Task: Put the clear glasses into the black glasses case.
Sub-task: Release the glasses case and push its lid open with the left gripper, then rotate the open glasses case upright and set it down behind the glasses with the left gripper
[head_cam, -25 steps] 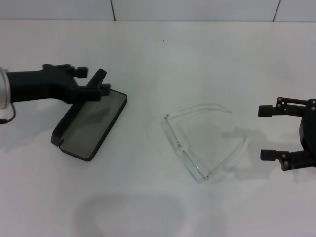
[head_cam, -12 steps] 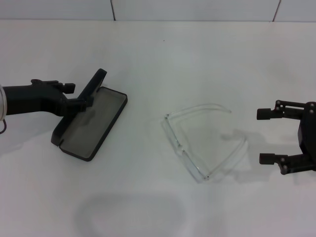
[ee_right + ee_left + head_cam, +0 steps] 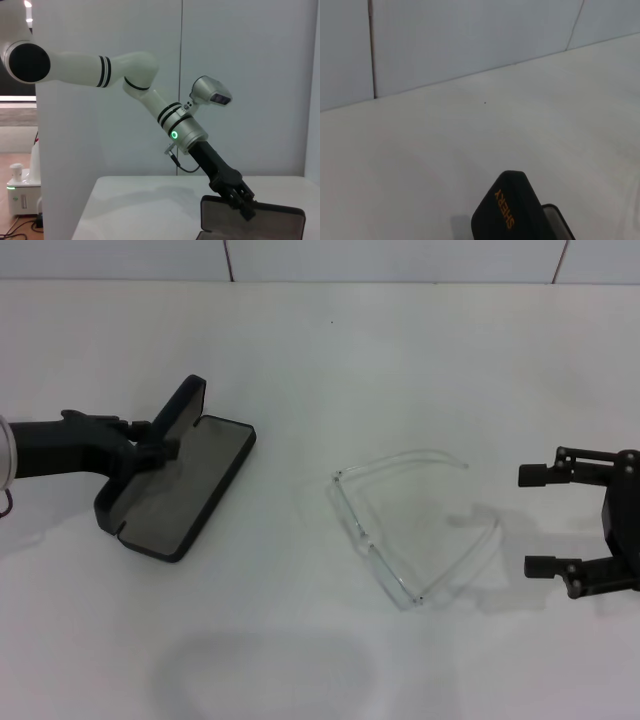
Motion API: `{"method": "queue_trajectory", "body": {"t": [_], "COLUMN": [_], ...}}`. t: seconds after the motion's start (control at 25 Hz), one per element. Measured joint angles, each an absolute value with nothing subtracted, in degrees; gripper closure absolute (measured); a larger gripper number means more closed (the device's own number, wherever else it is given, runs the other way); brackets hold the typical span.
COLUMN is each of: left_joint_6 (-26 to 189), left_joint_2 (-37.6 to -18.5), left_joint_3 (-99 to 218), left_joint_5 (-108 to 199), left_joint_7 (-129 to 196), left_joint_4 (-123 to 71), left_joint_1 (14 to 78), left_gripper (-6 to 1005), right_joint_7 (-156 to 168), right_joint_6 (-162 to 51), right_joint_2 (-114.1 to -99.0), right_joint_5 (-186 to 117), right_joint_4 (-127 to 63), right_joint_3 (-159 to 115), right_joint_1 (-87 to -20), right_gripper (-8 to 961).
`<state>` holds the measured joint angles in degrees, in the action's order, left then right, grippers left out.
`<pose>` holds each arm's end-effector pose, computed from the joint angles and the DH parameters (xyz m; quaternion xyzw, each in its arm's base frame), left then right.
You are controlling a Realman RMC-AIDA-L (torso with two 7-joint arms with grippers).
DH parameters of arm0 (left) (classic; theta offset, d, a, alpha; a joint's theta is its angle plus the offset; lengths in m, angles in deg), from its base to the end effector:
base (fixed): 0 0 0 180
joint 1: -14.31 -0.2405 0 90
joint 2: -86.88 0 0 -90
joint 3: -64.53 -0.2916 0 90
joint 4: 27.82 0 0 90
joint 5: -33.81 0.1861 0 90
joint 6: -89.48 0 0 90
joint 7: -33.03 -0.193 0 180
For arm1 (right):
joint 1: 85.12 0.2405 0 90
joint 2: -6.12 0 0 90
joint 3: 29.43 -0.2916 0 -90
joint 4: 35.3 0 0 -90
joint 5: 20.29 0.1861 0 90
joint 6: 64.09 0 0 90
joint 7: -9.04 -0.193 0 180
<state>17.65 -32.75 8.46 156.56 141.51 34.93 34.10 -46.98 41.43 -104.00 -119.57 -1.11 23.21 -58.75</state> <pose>-0.3105 0.3562 -0.0301 -0.9034 -0.3319 -0.0788 0.2599 0.2502 0.2934 -0.0119 -0.9545 -0.0168 0.2899 0.0686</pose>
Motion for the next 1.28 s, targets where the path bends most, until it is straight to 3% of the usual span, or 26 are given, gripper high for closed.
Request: {"method": "queue_trajectory", "body": {"t": [0.16,0.48,0.6,0.72,0.92,1.28], "left_joint_6": [17.7,17.5,17.4,17.6,23.4,32.5], "left_joint_2": [-32.73,-32.66,-32.66,-32.75,-32.76,-32.77], "left_joint_3": [8.5,8.4,8.3,7.6,0.2,-10.7], "left_joint_5": [157.5,157.2,157.1,157.0,157.0,157.2], "left_joint_7": [143.3,142.8,141.2,137.8,130.8,126.3], "left_joint_4": [34.9,35.9,36.1,35.4,32.0,25.0], "left_joint_1": [34.8,36.3,38.3,41.0,46.6,54.5], "left_gripper": [535,638,676,793,771,732], "right_joint_7": [-47.0,-45.9,-43.0,-39.2,-35.5,-34.1], "right_joint_6": [41.7,43.0,44.0,45.4,45.6,45.7], "right_joint_2": [-104.01,-104.13,-104.57,-105.5,-107.01,-107.41], "right_joint_5": [-120.0,-121.3,-121.5,-122.8,-124.5,-125.3], "right_joint_4": [-1.1,-1.0,-1.0,-1.0,-1.2,-1.8], "right_joint_3": [23.3,24.6,25.6,26.8,27.2,27.0], "right_joint_1": [-58.7,-59.1,-60.0,-60.7,-62.0,-63.4], "right_gripper": [115,114,114,114,114,114]}}
